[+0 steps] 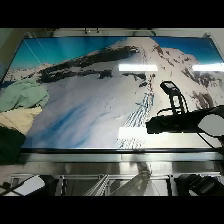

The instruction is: Fold the shirts.

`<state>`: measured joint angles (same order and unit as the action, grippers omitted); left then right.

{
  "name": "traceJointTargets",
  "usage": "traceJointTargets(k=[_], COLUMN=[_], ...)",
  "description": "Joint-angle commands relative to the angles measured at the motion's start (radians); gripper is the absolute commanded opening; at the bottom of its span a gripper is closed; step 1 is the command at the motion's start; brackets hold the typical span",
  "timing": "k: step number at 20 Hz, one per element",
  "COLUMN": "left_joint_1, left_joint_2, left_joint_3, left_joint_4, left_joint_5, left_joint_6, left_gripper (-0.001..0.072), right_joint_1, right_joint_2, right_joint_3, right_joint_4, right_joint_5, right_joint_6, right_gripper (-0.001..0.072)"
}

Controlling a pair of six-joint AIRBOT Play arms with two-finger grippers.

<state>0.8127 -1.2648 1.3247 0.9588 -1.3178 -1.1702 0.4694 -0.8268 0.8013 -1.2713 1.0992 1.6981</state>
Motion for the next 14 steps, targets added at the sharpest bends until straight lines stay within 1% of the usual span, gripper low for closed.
traceJointTargets(k=[1,4,6,9,10,12,13,14], left_joint_1=[0.095,0.044,-0.007,-0.102,-0.131,-0.179,-0.205,-0.231], left_joint_2=[-0.282,-0.471,-0.570,-0.682,-0.710,-0.763,-0.779,-0.789], left_joint_3=[0.148,0.252,0.314,0.397,0.423,0.486,0.514,0.540], left_joint_4=[-0.035,-0.029,0.042,0.213,0.236,0.234,0.224,0.216], left_joint_5=[0.010,0.039,0.054,0.043,0.041,0.028,0.026,0.026], left_joint_6=[0.002,0.002,-0.003,-0.038,-0.044,-0.063,-0.066,-0.066], left_gripper=[0.0717,0.0717,0.0717,0.0718,0.0718,0.0716,0.0697,0.0521], right_joint_1=[0.001,0.001,0.001,0.001,0.001,0.001,0.001,0.001], right_joint_2=[0.001,0.000,0.000,-0.001,-0.001,-0.001,-0.001,-0.001], right_joint_3=[0.000,0.000,0.000,0.000,0.000,0.000,0.000,0.000], right_joint_4=[0.000,0.000,0.000,0.000,0.000,0.000,0.000,0.000], right_joint_5=[0.000,0.000,0.000,0.000,0.000,0.000,0.000,0.000], right_joint_6=[0.000,0.000,0.000,0.000,0.000,0.000,0.000,0.000], right_gripper=[0.0020,0.0021,0.0020,0.0021,0.0021,0.0021,0.0020,0.0021])
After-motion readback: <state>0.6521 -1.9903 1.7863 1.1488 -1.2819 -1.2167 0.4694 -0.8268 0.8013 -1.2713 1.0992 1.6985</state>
